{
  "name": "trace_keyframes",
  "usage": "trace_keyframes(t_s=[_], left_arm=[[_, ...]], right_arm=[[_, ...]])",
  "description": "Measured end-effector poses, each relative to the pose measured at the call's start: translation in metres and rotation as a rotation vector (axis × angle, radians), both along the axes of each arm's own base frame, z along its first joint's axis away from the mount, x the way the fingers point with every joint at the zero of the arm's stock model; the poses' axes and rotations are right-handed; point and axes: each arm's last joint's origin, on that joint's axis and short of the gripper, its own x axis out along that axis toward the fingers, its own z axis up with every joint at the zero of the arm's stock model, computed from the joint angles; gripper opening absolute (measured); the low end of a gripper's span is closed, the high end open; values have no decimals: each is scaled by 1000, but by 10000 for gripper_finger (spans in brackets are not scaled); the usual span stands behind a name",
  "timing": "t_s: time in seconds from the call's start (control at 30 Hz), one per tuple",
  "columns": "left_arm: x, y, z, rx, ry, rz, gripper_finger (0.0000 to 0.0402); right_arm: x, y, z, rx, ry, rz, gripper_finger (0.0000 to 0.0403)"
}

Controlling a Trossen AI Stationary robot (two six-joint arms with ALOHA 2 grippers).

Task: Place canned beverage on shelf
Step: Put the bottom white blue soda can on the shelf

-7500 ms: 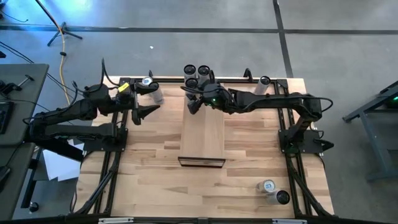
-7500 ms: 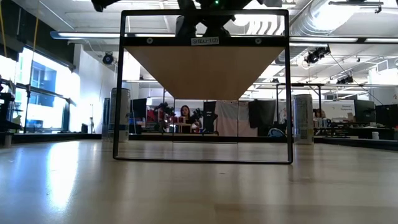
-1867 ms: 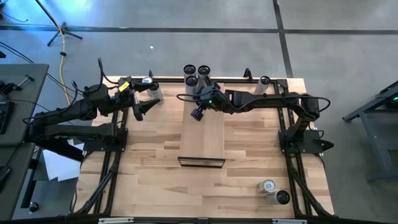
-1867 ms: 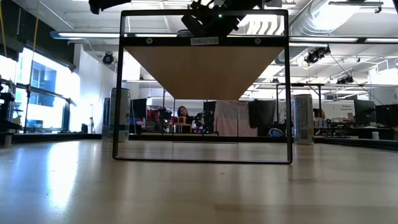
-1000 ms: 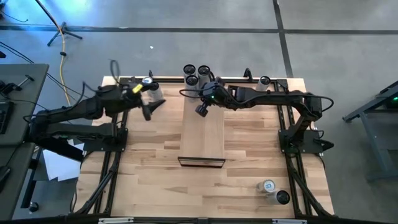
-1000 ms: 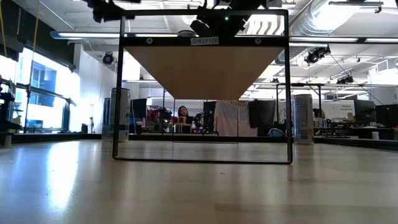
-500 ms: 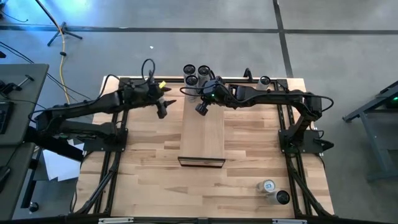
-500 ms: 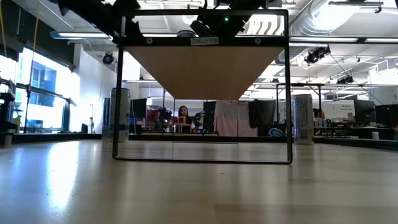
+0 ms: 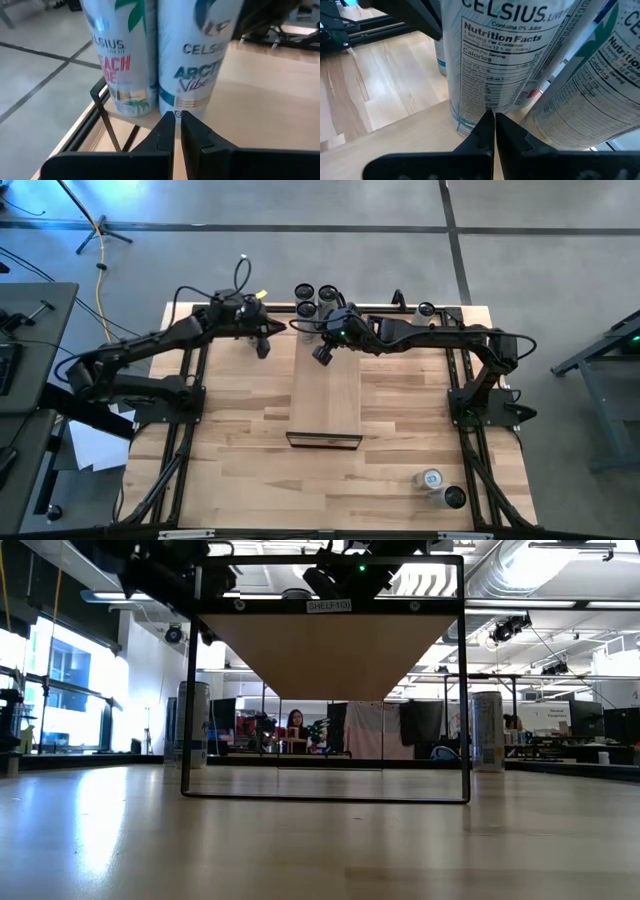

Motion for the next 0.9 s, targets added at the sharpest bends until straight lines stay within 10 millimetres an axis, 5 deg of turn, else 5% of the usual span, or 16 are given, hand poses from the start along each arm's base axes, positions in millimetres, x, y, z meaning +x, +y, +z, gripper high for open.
trace_keyframes(t_s=[0.9], left_arm=[[22, 13, -14, -7, -59, -46, 0]], right_arm=[[1, 0, 2, -6, -21, -1, 0]])
